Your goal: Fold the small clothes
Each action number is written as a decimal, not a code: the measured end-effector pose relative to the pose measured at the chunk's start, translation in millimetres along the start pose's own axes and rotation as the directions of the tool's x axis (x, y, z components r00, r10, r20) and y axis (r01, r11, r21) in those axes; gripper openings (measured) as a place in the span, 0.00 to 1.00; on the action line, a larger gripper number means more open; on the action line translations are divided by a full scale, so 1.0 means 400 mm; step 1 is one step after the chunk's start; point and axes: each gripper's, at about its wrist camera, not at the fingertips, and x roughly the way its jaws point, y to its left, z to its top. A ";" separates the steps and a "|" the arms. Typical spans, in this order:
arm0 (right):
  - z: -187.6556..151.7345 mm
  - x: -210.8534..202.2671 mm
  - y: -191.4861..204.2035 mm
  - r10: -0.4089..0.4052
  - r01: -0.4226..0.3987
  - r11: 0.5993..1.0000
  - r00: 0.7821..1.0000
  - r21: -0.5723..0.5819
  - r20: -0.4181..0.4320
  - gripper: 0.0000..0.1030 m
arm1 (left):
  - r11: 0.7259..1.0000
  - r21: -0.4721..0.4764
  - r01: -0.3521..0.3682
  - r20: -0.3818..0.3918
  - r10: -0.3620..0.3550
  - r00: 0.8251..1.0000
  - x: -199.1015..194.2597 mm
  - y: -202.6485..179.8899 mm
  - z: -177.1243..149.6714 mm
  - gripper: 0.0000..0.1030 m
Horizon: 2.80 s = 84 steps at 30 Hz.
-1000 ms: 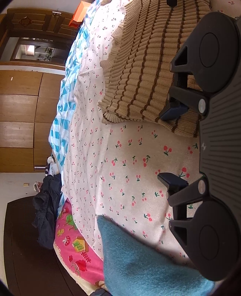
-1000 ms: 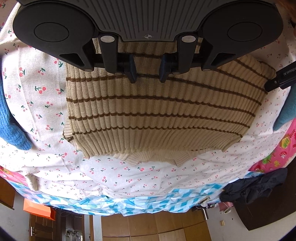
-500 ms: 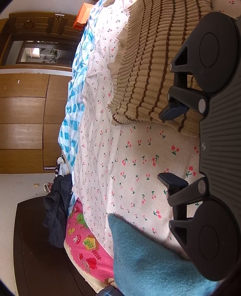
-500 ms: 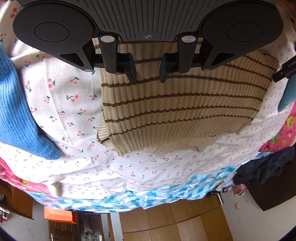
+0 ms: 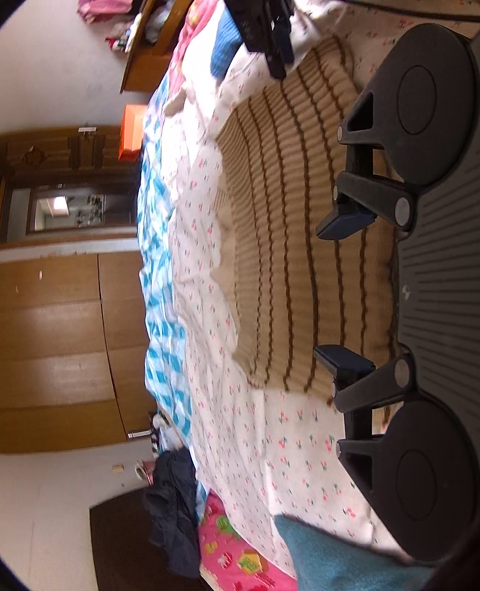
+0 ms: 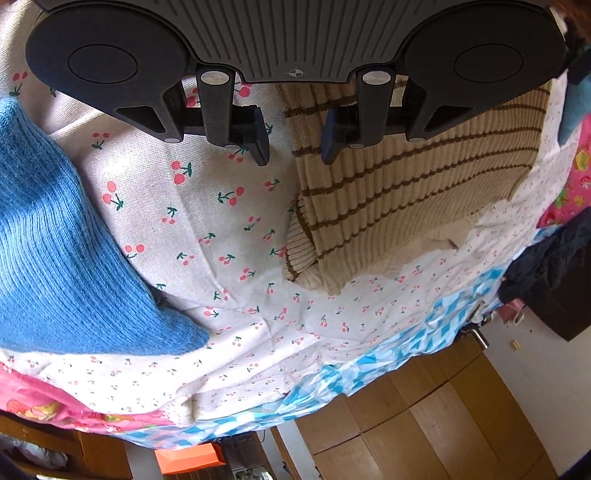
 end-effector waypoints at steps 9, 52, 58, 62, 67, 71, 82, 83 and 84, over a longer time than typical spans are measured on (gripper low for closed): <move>0.012 0.011 -0.099 0.114 -0.110 0.984 0.993 0.140 -0.019 0.30 | 0.936 0.312 0.163 -0.044 -0.157 0.987 0.020 -0.277 -0.032 0.65; 0.017 0.018 -0.098 0.167 -0.160 0.977 0.985 0.138 -0.036 0.36 | 0.883 0.457 0.108 -0.019 -0.112 0.994 0.070 -0.401 -0.028 0.65; 0.020 0.016 -0.107 0.176 -0.169 0.973 0.984 0.159 -0.031 0.36 | 0.878 0.459 0.134 -0.041 -0.129 0.991 0.067 -0.411 -0.040 0.65; 0.021 0.019 -0.105 0.183 -0.175 0.972 0.982 0.159 -0.035 0.37 | 0.874 0.469 0.129 -0.032 -0.130 0.991 0.074 -0.421 -0.035 0.65; 0.021 0.018 -0.110 0.199 -0.190 0.965 0.979 0.179 -0.036 0.39 | 0.865 0.489 0.113 -0.020 -0.118 0.993 0.073 -0.435 -0.050 0.65; 0.020 0.018 -0.110 0.205 -0.195 0.963 0.978 0.184 -0.036 0.39 | 0.852 0.513 0.106 -0.010 -0.118 0.993 0.071 -0.446 -0.054 0.65; 0.017 0.016 -0.094 0.201 -0.194 0.968 0.979 0.158 -0.032 0.40 | 0.952 0.298 0.068 -0.079 -0.046 0.996 0.079 -0.289 -0.011 0.67; 0.015 0.014 -0.089 0.191 -0.185 0.973 0.981 0.141 -0.030 0.40 | 0.957 0.281 0.078 -0.092 -0.055 0.994 0.081 -0.284 -0.010 0.67; 0.013 0.013 -0.084 0.178 -0.173 0.978 0.984 0.120 -0.030 0.40 | 0.959 0.271 0.084 -0.100 -0.058 0.993 0.081 -0.281 -0.010 0.67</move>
